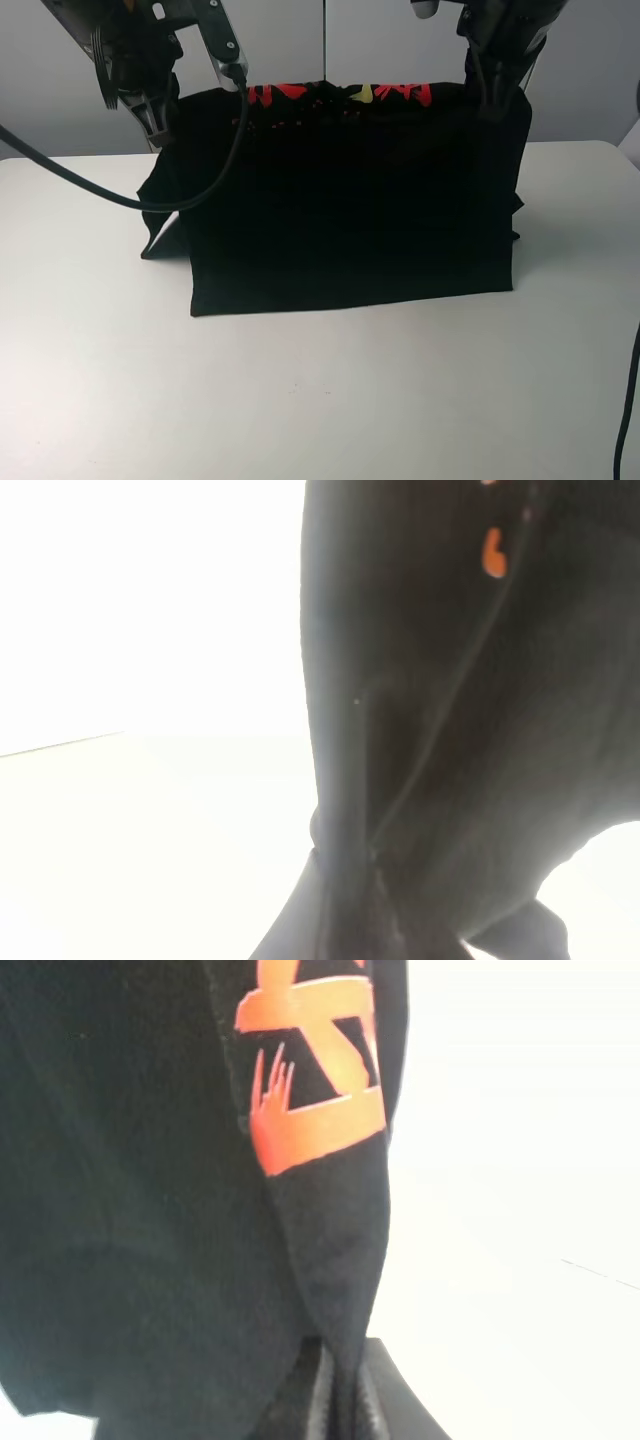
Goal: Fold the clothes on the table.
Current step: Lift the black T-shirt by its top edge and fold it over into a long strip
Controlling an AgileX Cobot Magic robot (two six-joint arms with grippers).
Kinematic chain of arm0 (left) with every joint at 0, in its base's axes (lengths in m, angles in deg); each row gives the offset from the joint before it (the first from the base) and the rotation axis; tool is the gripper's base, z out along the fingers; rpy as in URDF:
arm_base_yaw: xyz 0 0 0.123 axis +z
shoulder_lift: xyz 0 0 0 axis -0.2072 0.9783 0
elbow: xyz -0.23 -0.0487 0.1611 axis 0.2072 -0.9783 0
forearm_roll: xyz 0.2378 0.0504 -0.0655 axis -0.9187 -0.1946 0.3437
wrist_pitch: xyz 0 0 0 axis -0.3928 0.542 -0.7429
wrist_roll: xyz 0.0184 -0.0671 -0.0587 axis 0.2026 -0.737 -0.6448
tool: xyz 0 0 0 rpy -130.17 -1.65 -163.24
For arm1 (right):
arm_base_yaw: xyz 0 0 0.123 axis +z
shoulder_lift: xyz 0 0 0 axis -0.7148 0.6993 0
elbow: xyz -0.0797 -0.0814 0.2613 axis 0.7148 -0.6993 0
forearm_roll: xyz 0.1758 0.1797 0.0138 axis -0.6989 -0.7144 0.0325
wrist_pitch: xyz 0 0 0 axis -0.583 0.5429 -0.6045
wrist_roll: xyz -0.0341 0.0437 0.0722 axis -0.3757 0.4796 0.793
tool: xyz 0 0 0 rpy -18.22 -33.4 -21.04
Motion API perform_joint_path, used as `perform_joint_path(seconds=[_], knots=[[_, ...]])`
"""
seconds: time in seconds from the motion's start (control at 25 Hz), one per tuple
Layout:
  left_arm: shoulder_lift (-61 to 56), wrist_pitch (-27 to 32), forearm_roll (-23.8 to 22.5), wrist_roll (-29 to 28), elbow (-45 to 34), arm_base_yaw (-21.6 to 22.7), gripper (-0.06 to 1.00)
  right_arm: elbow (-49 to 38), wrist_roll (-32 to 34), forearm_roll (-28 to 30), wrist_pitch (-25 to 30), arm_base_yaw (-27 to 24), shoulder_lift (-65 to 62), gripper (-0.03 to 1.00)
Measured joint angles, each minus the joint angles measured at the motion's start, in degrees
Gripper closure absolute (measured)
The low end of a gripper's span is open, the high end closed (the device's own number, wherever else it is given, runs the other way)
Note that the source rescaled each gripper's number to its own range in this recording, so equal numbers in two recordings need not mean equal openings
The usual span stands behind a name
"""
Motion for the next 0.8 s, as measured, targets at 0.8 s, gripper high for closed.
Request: perform_joint_path(seconds=[0.8], knots=[[-4.65, 0.06, -0.09, 0.11, 1.54, -0.32, 0.94, 0.0, 2.42, -3.12, 3.79, 0.0, -5.93, 0.97]])
